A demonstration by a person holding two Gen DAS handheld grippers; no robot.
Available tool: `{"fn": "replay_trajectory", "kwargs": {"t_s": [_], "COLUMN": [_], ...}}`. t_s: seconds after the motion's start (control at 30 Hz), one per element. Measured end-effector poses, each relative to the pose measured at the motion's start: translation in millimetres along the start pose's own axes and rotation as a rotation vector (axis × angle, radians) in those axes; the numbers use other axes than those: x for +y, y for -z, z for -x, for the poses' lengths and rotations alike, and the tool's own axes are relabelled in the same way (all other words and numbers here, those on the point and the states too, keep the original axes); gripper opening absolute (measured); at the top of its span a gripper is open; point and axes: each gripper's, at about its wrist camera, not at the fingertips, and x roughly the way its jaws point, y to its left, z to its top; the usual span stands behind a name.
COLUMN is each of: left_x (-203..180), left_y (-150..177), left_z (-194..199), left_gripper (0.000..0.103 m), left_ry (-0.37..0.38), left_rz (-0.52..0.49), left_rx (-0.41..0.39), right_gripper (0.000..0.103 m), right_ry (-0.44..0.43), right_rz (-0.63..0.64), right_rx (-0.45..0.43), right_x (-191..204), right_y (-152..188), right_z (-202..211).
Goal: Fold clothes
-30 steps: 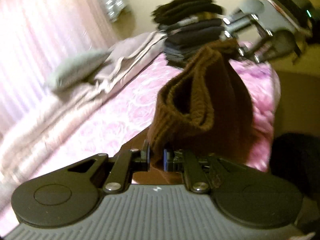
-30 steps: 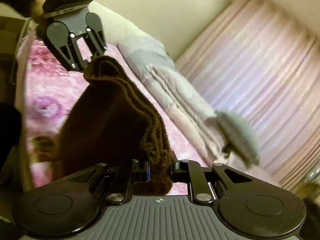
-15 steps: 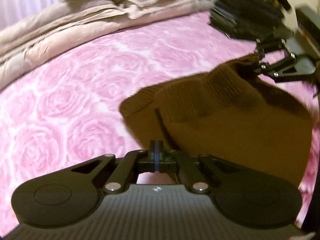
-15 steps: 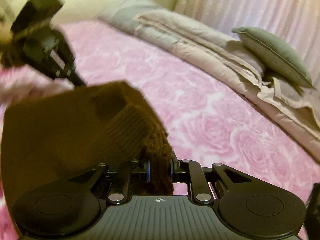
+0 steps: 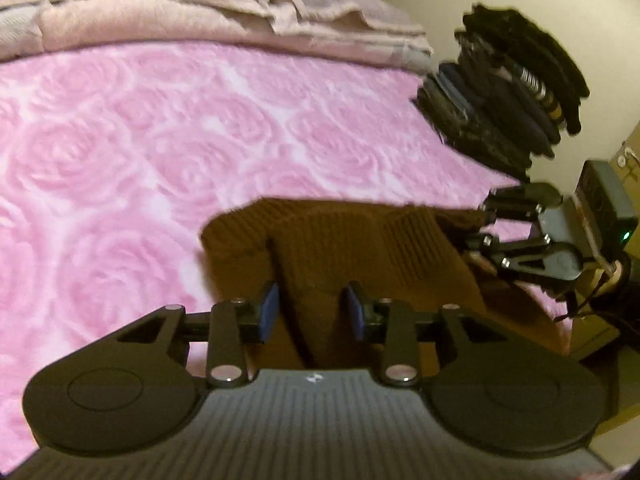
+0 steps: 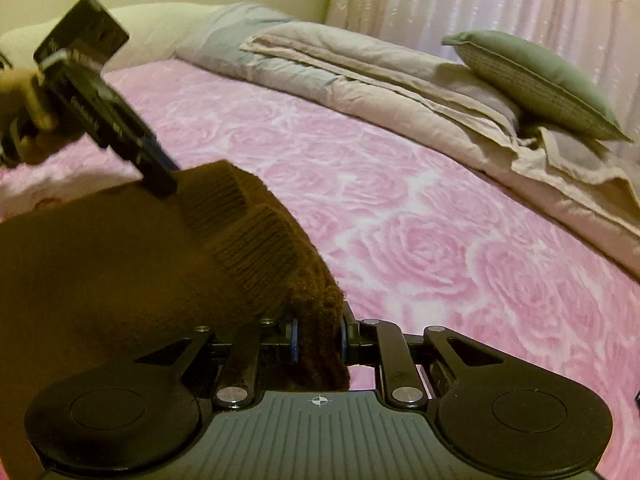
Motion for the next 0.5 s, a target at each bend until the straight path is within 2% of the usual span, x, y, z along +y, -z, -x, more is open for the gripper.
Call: {"fn": "replay_trajectory", "kwargs": {"t_s": [0.1, 0.27, 0.5], "left_x": [-12.2, -13.7, 19.7], "left_y": [3.5, 2.5, 3.0], "left_z": [4.4, 35.4, 3.8], "left_gripper": [0.012, 0.012, 0.012], "left_ry": [-0.026, -0.03, -0.096], "left_rz": [-0.045, -0.029, 0.066], "left_rx": [-0.034, -0.163, -0.127], "right_gripper": [0.016, 0.016, 0.016], "right_ry": [0.009, 0.029, 0.021], "right_rz": [0.002, 0.01, -0.007], "right_rx": [-0.023, -0.089, -0.044], "right_x": [0.6, -1.6, -17.6], "right_y": [-6.5, -24.8, -39.1], "right_z": [8.1, 26.5, -22.8]}}
